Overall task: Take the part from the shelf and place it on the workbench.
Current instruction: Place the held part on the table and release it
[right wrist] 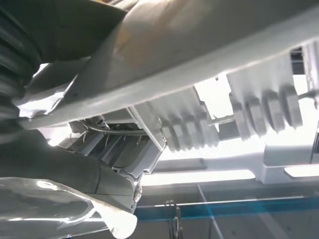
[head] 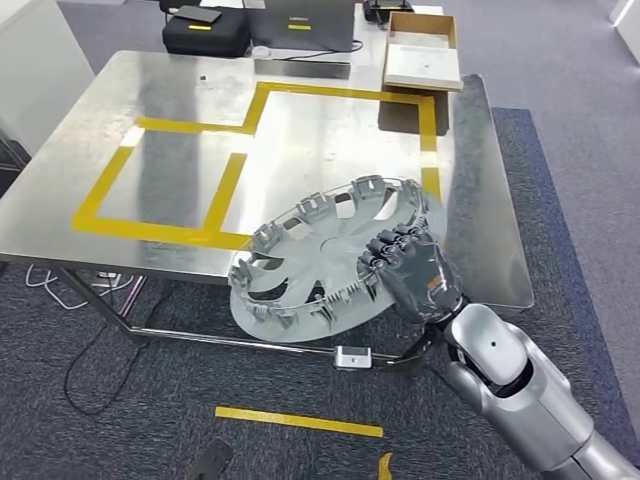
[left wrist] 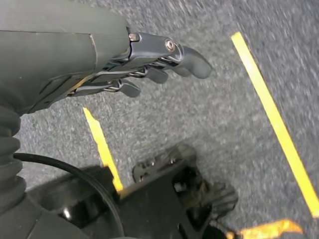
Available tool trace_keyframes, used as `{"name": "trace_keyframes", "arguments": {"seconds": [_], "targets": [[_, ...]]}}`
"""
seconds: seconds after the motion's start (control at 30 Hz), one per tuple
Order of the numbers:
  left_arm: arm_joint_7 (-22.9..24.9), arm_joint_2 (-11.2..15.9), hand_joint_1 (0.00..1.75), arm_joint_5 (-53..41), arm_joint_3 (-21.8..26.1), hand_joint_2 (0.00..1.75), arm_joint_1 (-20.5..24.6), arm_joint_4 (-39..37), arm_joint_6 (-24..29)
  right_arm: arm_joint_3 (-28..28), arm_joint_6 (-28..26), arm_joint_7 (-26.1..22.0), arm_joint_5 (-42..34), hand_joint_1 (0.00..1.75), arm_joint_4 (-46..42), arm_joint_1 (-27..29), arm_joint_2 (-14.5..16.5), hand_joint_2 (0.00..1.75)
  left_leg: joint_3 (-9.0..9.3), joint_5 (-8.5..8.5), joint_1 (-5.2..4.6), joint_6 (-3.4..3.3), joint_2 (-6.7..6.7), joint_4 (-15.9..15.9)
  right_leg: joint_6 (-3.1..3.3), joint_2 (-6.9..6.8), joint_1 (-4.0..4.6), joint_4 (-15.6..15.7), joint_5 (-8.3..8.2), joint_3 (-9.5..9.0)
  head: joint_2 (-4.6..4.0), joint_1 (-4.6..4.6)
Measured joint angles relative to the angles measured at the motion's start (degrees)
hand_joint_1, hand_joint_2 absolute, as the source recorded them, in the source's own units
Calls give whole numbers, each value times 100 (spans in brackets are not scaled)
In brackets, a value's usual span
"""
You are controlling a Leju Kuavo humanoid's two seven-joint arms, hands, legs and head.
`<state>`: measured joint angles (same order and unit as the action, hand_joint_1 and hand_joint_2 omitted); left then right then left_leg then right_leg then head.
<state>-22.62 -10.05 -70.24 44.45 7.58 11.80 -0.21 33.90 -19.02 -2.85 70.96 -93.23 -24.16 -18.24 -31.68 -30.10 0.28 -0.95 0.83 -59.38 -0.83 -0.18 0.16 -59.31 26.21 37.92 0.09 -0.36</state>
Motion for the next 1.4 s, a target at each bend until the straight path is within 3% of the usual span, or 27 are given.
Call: {"name": "trace_keyframes", "arguments": {"seconds": [0.07,0.13,0.23,0.27,0.3,0.33,0.4,0.43,0.57,0.63,0.73,0.77,0.8,0.83,0.9,0.97,1.03,1.13,1.2,1.27,1.3,1.33,1.4], "targets": [[25,-8,0,-11,-16,175,11,1,-5,78,70,30,60,175,140,-62,58,175,55,-40,7,63,-9,-39,59,9,-10,51,-11,-108,-1,0],[51,-16,0,-21,-34,175,40,1,-14,175,147,86,150,175,331,-156,128,175,-64,-155,18,119,-16,-346,117,14,-29,75,24,-218,-1,-6],[68,-19,0,-31,-57,175,55,1,-30,336,193,161,246,175,634,-240,240,175,-644,-486,26,176,-18,-1288,161,17,-23,77,128,-347,-1,-8],[72,-16,0,-33,-67,175,45,1,-35,380,195,181,260,175,727,-241,269,175,-793,-514,25,178,-19,-1444,163,20,-19,77,169,-396,-1,-8],[75,-14,0,-34,-79,175,36,1,-40,415,192,199,269,175,807,-240,292,175,-858,-437,22,170,-19,-1419,162,24,-16,77,210,-451,-1,-9],[76,-11,0,-34,-91,175,30,2,-46,445,190,218,274,175,879,-240,314,175,-836,-240,15,148,-19,-1208,159,28,-15,77,254,-514,-1,-8],[76,-6,0,-34,-112,175,26,2,-56,491,189,262,281,175,997,-244,355,175,-659,242,-20,75,-22,-532,137,33,-11,80,342,-631,-1,-5],[76,-3,0,-34,-120,175,28,1,-61,510,190,297,296,175,1048,-246,373,175,-576,346,-43,41,-22,-257,115,37,-10,82,379,-665,-1,-5],[76,9,0,-30,-145,175,12,2,-67,580,205,470,444,175,1185,-251,403,175,-418,391,-66,-77,-23,27,-17,54,-14,22,433,-719,-1,-1],[79,7,0,-14,-149,175,20,2,-54,592,226,569,546,175,1237,-277,405,175,-315,379,-37,-121,-25,68,-70,51,-21,-237,559,-606,-1,27],[125,-5,0,27,-150,175,37,2,9,611,303,687,670,175,1344,-271,406,175,-259,334,-20,-161,-26,76,-141,47,-59,-1124,913,0,-1,55],[141,-8,0,46,-149,175,34,2,21,617,332,712,690,175,1379,-250,406,175,-242,311,-17,-161,-23,75,-163,45,-76,-1319,953,187,-1,54],[147,-9,0,65,-149,175,28,2,23,622,363,728,700,175,1410,-229,406,175,-215,282,-12,-152,-16,73,-181,42,-94,-1339,891,295,-1,56],[143,-10,0,80,-148,175,22,2,16,622,409,740,705,175,1437,-216,405,175,-174,244,-4,-136,-9,72,-193,37,-111,-1157,703,298,-1,56],[110,-10,0,86,-149,175,16,2,-5,622,541,745,690,175,1500,-214,405,175,-81,163,11,-81,0,70,-223,19,-131,-494,187,137,-1,58],[71,-7,0,85,-152,175,27,2,-33,635,699,728,645,87,1584,-221,406,87,-48,99,12,-11,-3,61,-179,2,-111,-49,-12,5,-1,56],[49,-8,0,84,-157,175,32,2,-68,656,809,699,598,0,1662,-224,406,0,-38,69,8,54,-8,47,-64,-2,-82,16,22,-44,-1,52],[40,-8,0,90,-169,175,38,2,-104,674,921,658,502,0,1751,-267,408,0,-120,-63,20,126,-28,-239,44,7,-97,24,2,-141,-1,31],[44,-7,0,107,-178,175,51,2,-61,695,1015,609,398,0,1805,-310,418,0,-428,-310,22,164,-36,-855,90,11,-94,30,35,-199,-1,10],[63,-6,0,133,-180,87,45,2,31,728,1128,565,277,0,1865,-323,424,0,-789,-518,23,170,-36,-1431,116,15,-73,30,73,-240,-1,9],[73,-3,0,149,-180,44,38,2,68,746,1189,546,216,0,1889,-325,425,0,-883,-491,19,156,-36,-1507,121,19,-61,29,90,-259,-1,9],[78,-1,0,165,-179,0,33,2,96,763,1256,523,142,0,1908,-332,424,0,-882,-355,12,131,-36,-1386,124,24,-50,30,106,-281,-1,9],[76,7,0,190,-178,0,32,2,147,791,1380,448,-46,0,1924,-369,422,0,-666,113,-24,46,-37,-706,121,34,-35,31,131,-321,-1,10]]}}
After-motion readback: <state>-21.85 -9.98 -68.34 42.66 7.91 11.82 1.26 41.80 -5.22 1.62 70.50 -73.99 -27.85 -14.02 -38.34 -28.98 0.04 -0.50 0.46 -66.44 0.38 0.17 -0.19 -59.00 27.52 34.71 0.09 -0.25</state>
